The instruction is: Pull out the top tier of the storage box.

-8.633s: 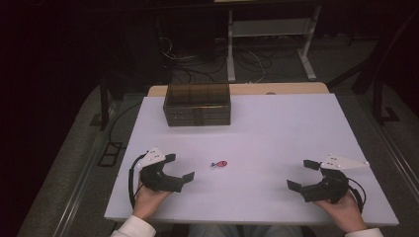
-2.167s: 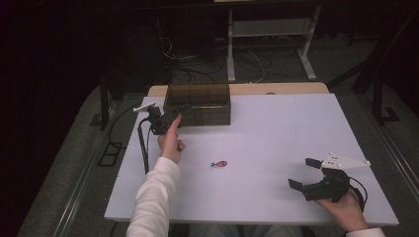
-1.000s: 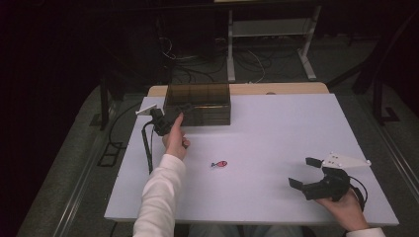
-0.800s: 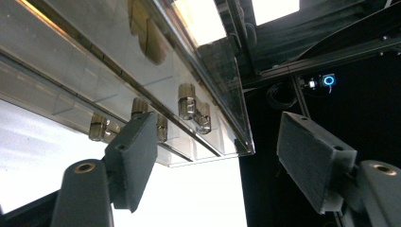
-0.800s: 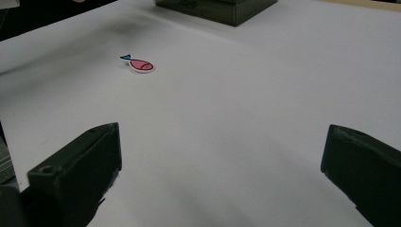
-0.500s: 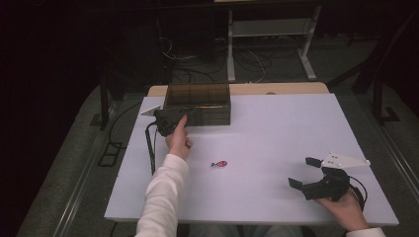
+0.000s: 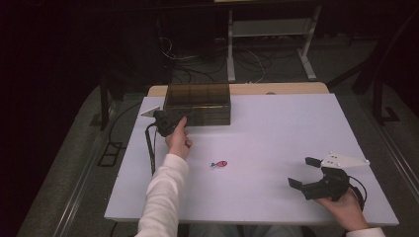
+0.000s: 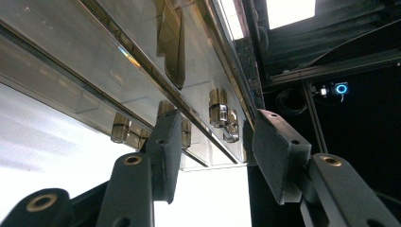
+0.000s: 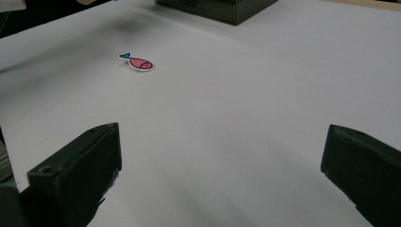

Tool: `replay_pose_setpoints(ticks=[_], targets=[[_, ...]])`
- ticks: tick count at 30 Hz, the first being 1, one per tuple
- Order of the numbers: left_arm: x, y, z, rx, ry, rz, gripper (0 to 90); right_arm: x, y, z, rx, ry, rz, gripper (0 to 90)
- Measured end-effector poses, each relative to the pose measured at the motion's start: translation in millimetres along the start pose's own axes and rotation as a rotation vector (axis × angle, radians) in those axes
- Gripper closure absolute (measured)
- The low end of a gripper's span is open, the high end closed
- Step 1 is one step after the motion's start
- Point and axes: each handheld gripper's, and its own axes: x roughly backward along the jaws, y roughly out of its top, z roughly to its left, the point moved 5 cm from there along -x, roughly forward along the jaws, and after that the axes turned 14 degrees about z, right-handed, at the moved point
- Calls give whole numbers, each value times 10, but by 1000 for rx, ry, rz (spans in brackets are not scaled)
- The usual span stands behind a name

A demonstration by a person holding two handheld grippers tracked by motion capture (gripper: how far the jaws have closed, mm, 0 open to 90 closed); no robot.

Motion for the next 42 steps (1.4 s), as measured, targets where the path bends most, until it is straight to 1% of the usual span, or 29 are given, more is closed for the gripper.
replay_pose_setpoints(ticks=[2, 10, 12, 17, 24, 29, 35, 42], targets=[[-3, 2, 6, 4, -5, 4, 559, 1, 0, 0, -1, 0, 0, 0], [-14, 5, 13, 13, -11, 7, 593, -3, -2, -2, 1, -1, 2, 0], [-16, 5, 14, 22, -16, 6, 615, -4, -2, -4, 1, -1, 3, 0], [-19, 13, 19, 25, -25, 8, 644, -10, -1, 2, 4, 0, 5, 0], [-34, 18, 39, 46, -33, 15, 692, -11, -3, -1, 5, -1, 6, 0], [-52, 20, 41, 55, -53, 18, 708, -16, -2, 2, 9, -2, 9, 0], [-54, 31, 59, 51, -67, 24, 740, -20, -4, 3, 10, -1, 12, 0], [-62, 32, 53, 69, -94, 26, 778, -27, -5, 9, 14, -2, 17, 0]])
